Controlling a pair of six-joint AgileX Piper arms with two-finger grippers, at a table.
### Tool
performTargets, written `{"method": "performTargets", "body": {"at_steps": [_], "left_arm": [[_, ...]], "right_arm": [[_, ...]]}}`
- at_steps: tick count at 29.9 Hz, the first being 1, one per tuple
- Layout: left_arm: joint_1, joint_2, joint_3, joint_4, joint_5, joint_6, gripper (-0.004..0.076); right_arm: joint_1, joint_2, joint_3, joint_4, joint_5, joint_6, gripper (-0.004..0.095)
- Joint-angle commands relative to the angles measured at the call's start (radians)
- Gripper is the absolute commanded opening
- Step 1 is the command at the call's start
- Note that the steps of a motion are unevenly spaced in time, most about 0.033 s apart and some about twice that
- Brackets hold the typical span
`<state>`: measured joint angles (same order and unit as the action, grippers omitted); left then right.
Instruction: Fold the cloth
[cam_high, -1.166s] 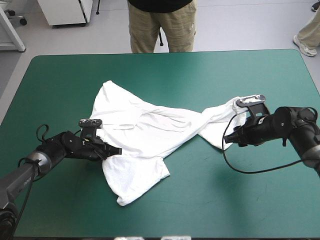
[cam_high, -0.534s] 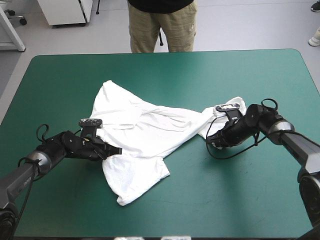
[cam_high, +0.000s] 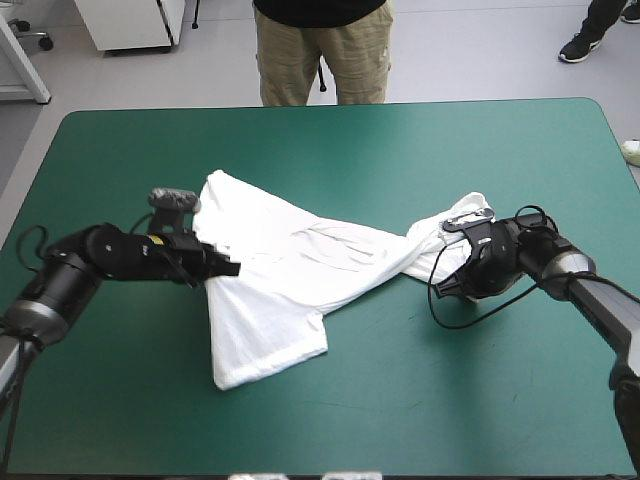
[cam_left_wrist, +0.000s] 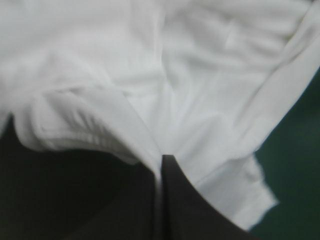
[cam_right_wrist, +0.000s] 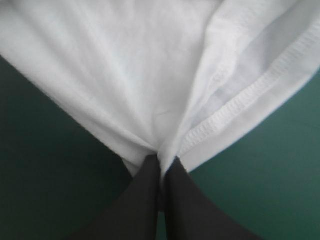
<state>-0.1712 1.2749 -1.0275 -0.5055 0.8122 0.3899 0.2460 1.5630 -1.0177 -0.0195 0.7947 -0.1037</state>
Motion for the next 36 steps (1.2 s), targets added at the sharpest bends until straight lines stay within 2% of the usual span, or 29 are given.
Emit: {"method": "performTargets", "body": {"at_steps": [1, 4, 10, 16, 20, 24, 28, 32, 36], "left_arm": [[-0.007, -0.082, -0.29, 0.02, 0.069, -0.053, -0.0009], [-0.007, -0.083, -0.52, 0.113, 0.134, -0.108, -0.0009], [-0.007, -0.081, -0.986, 0.376, 0.216, -0.214, -0.0009], [-0.007, -0.081, -1.267, 0.556, 0.274, -0.267, -0.0009], [-0.007, -0.081, -1.41, 0.589, 0.261, -0.274, -0.0009], [-0.007, -0.083, -1.514, 0.587, 0.256, -0.276, -0.0009], [-0.007, -0.083, -1.573, 0.597, 0.253, -0.27, -0.0009], [-0.007, -0.079, -1.533, 0.608, 0.312, -0.27, -0.0009], [-0.007, -0.079, -1.388, 0.608, 0.34, -0.27, -0.0009]], "right_arm": [[-0.006, -0.125, -0.043, -0.167, 0.049, 0.064, 0.0003], [-0.006, -0.213, -0.08, -0.239, 0.081, 0.104, 0.0004], [-0.006, -0.412, -0.242, -0.248, 0.123, 0.071, 0.0001], [-0.006, -0.581, -0.49, -0.189, 0.12, -0.009, 0.0], [-0.006, -0.65, -0.656, -0.117, 0.12, -0.097, 0.0], [-0.006, -0.662, -0.803, -0.051, 0.148, -0.161, 0.0], [-0.006, -0.662, -0.898, -0.048, 0.185, -0.167, 0.0001], [-0.006, -0.662, -0.914, -0.048, 0.215, -0.162, 0.0], [-0.006, -0.637, -0.846, -0.02, 0.273, -0.147, 0.0]]}}
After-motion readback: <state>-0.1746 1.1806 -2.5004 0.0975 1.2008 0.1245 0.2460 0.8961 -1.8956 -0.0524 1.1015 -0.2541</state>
